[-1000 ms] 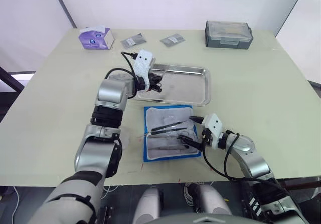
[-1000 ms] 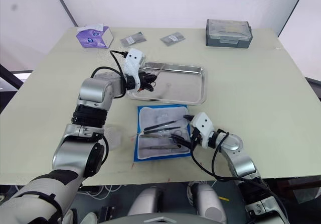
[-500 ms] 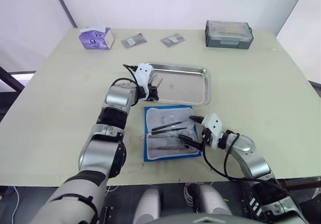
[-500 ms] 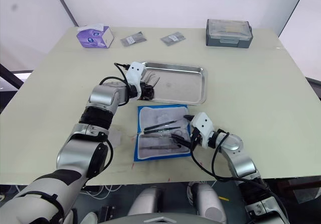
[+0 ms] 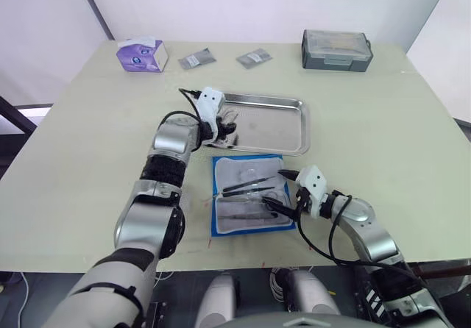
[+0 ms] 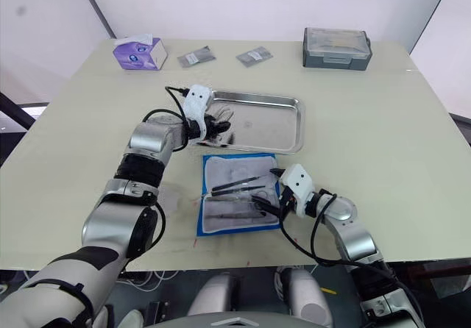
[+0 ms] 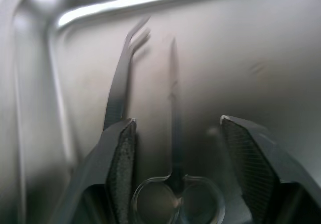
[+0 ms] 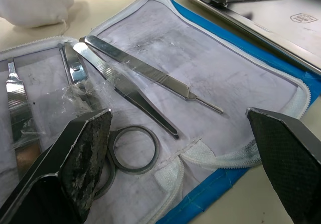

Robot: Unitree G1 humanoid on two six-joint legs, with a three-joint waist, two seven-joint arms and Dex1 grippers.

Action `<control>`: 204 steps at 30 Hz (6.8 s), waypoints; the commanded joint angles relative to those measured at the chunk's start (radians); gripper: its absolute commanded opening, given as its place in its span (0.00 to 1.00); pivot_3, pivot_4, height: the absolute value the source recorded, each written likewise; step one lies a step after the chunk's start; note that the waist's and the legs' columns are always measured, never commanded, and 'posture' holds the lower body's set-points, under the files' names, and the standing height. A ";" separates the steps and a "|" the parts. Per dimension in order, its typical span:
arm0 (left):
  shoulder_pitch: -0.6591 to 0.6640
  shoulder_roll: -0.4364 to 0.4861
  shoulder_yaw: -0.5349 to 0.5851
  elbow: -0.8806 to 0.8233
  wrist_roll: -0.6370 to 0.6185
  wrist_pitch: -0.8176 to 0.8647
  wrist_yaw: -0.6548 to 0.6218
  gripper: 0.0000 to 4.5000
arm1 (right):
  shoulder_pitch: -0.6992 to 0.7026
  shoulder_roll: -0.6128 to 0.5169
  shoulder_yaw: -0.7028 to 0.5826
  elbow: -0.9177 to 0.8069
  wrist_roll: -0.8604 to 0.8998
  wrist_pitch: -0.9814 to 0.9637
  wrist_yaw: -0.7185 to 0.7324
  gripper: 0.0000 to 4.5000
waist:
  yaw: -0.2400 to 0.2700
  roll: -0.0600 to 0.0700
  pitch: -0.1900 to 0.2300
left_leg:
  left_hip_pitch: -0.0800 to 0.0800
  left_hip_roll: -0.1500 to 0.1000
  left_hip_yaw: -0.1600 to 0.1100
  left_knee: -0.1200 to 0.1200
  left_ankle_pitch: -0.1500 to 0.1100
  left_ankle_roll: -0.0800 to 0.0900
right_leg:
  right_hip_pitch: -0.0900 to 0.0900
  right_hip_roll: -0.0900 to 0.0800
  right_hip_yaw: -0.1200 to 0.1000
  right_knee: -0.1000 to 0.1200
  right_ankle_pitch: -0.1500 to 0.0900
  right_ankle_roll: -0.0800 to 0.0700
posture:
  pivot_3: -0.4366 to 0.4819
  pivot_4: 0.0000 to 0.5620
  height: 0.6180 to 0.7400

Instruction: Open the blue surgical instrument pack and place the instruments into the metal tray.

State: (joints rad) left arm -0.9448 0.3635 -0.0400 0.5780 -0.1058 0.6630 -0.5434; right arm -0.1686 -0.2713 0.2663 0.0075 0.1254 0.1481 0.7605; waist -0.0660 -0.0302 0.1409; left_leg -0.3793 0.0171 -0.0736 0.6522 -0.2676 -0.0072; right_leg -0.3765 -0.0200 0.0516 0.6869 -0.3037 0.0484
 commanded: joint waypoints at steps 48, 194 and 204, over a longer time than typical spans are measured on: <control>0.292 0.261 -0.234 -0.114 -0.021 -0.530 -0.897 0.62 | -0.052 -0.110 0.022 0.153 0.028 -0.048 0.280 1.00 | 0.023 0.011 0.006 | -0.002 -0.001 0.001 -0.001 0.001 -0.001 | 0.000 0.000 0.000 -0.005 0.000 -0.001 | 0.48 0.27 0.98; 0.072 -0.080 0.018 -0.259 -0.073 -0.030 0.128 0.71 | -0.114 -0.060 0.078 0.194 0.009 0.077 0.229 1.00 | 0.006 0.012 0.006 | -0.001 -0.002 0.000 0.001 0.003 -0.005 | 0.000 -0.001 0.001 0.001 0.000 -0.001 | 0.48 0.27 0.98; 0.295 0.218 -0.051 -0.423 -0.232 -0.231 -0.587 0.71 | -0.122 -0.051 0.078 0.211 0.005 0.067 0.229 1.00 | -0.004 0.013 0.006 | 0.001 -0.001 0.001 -0.002 0.005 -0.009 | 0.000 0.000 0.001 0.000 0.000 -0.001 | 0.48 0.27 0.98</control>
State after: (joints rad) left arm -0.6558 0.5522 -0.0898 0.2141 -0.3051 0.4731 -1.0185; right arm -0.3261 -0.3165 0.3009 0.1339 0.1682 0.1682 0.9953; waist -0.0702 -0.0172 0.1467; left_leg -0.3787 0.0158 -0.0730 0.6500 -0.2626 -0.0159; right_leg -0.3768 -0.0202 0.0528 0.6872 -0.3035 0.0469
